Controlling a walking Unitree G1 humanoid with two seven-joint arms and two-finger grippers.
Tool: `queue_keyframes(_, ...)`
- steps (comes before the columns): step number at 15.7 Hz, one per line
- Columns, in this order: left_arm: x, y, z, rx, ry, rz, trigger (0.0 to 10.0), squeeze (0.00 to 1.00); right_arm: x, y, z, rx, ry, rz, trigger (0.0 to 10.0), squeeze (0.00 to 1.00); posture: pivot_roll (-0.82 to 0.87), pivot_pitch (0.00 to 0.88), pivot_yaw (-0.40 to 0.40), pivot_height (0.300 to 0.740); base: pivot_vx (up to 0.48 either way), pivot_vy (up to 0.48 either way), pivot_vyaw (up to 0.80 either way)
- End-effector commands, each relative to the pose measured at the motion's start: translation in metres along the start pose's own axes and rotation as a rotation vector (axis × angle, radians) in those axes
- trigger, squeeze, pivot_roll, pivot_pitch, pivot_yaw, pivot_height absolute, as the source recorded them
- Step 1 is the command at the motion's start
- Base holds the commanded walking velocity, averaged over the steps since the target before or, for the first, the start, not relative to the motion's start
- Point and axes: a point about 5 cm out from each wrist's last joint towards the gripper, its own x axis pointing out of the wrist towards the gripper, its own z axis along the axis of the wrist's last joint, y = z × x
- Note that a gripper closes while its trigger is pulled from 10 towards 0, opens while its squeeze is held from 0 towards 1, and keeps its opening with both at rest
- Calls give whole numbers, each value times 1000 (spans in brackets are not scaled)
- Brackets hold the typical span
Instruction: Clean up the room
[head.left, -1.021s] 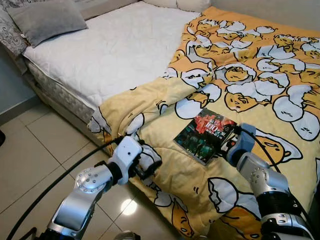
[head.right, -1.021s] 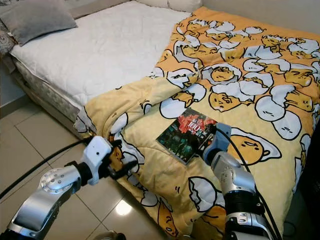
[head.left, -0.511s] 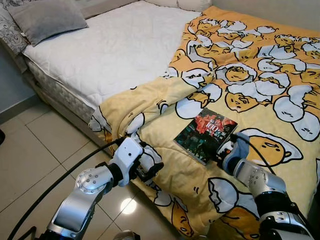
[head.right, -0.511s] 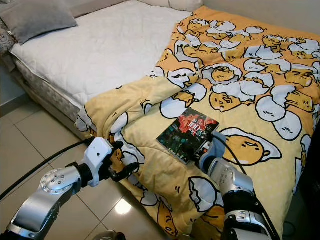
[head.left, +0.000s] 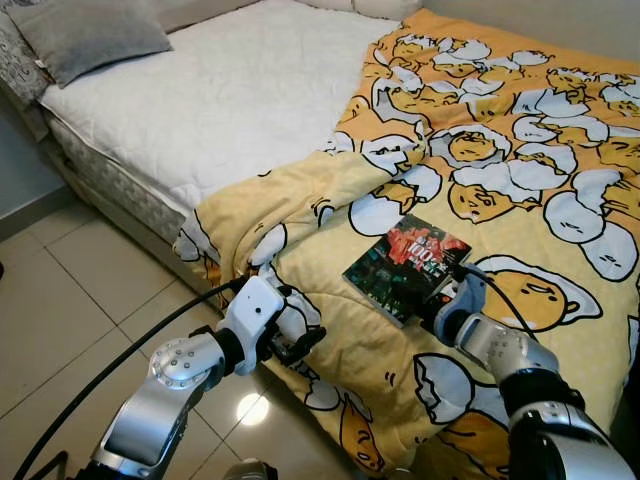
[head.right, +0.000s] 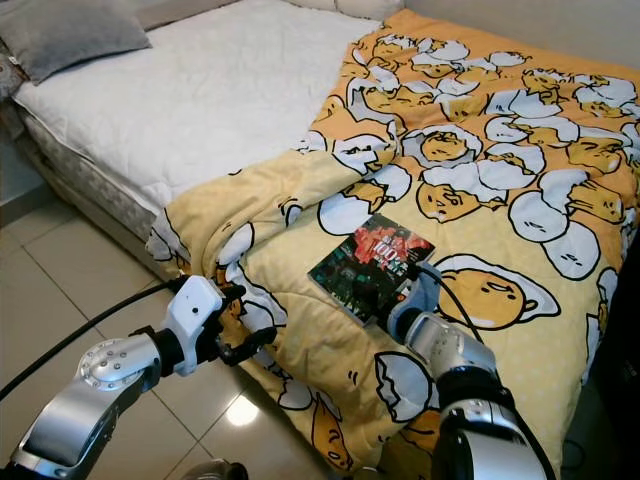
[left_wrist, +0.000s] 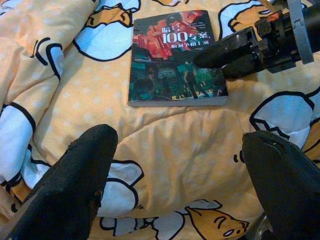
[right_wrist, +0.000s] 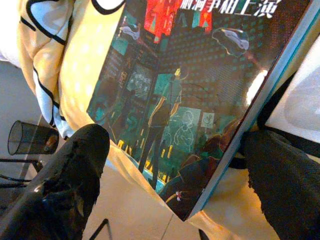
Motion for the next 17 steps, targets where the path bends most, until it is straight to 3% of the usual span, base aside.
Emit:
queue_keyframes(1, -4, -1, 0, 2, 7, -10, 10000, 706, 4, 2, -6, 19, 2, 4, 10000, 0, 63, 78, 19, 740, 0, 0, 0)
queue_keyframes(4, -6, -1, 0, 6, 9, -23, 10000, 706, 6, -3, -12, 55, -28, -38, 10000, 0, 70, 81, 24, 740, 0, 0, 0)
queue_keyframes(7, -9, -2, 0, 6, 11, -47, 10000, 706, 6, -14, -21, 30, -53, -123, 10000, 0, 74, 82, 28, 740, 0, 0, 0)
queue_keyframes(8, -11, -2, -1, 7, 13, -52, 10000, 706, 7, -13, -20, 87, -84, -99, 10000, 0, 82, 85, 30, 740, 0, 0, 0)
queue_keyframes(9, -13, -2, -1, 9, 17, -58, 10000, 706, 9, -4, -14, 203, -151, -15, 10000, 0, 83, 86, 31, 740, 0, 0, 0)
queue_keyframes(11, -14, -2, -1, 11, 20, -66, 10000, 706, 10, 6, -2, 301, -226, 92, 10000, 0, 85, 88, 32, 740, 0, 0, 0)
queue_keyframes(16, -15, -2, -1, 13, 23, -72, 10000, 706, 10, 11, 6, 385, -287, 140, 10000, 0, 92, 93, 34, 740, 0, 0, 0)
queue_keyframes(17, -17, -1, 0, 14, 27, -73, 10000, 706, 12, 10, 4, 449, -301, 116, 7804, 0, 108, 103, 36, 740, 0, 0, 0)
